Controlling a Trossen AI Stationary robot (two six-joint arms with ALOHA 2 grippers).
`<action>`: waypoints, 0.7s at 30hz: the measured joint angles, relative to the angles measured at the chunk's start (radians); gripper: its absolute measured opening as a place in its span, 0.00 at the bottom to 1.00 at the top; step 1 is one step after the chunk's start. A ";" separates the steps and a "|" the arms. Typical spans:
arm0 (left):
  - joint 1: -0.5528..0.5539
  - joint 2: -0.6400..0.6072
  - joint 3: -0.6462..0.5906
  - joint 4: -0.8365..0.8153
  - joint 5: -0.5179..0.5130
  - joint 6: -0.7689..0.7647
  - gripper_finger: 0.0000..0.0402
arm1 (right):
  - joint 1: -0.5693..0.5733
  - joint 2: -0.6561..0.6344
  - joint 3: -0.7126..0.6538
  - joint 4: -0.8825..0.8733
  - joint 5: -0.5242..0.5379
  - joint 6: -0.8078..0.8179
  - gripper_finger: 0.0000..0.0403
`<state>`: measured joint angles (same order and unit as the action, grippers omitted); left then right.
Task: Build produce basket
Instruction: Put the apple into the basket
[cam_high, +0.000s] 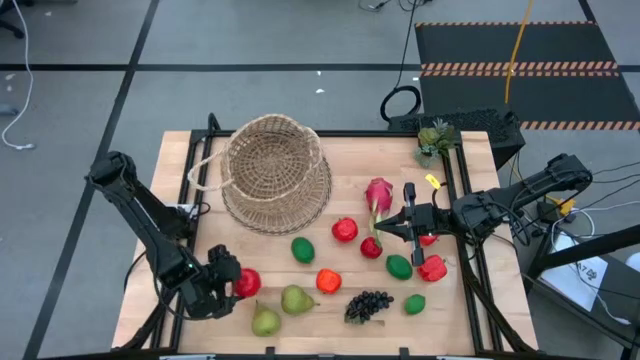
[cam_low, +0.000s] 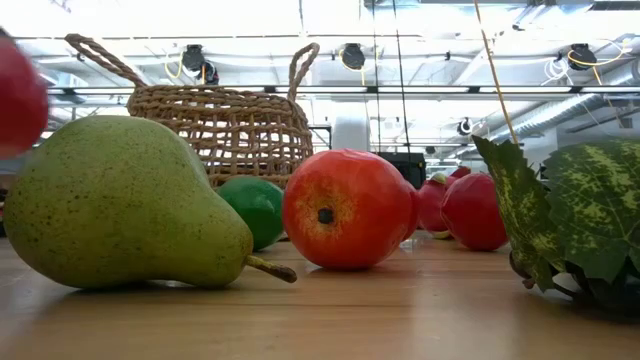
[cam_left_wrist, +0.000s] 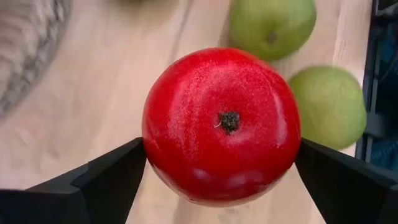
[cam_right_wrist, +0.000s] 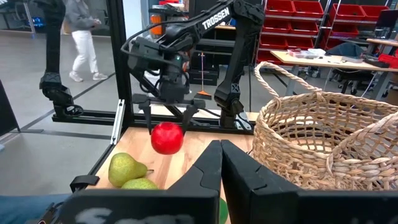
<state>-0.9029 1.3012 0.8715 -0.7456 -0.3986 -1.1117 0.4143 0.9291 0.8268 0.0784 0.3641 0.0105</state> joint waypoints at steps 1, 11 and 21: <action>0.002 -0.012 0.000 0.001 -0.019 0.013 0.99 | 0.000 0.000 0.000 0.000 0.000 0.000 0.00; 0.007 -0.109 0.000 0.114 -0.242 0.202 0.99 | 0.000 0.017 0.000 0.018 0.000 0.000 0.00; 0.007 -0.157 0.001 0.400 -0.438 0.566 0.99 | 0.000 0.041 0.000 0.063 0.001 -0.026 0.00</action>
<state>-0.8959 1.1441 0.8722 -0.3452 -0.8366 -0.5459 0.4141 0.9704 0.8265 0.1413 0.3653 -0.0159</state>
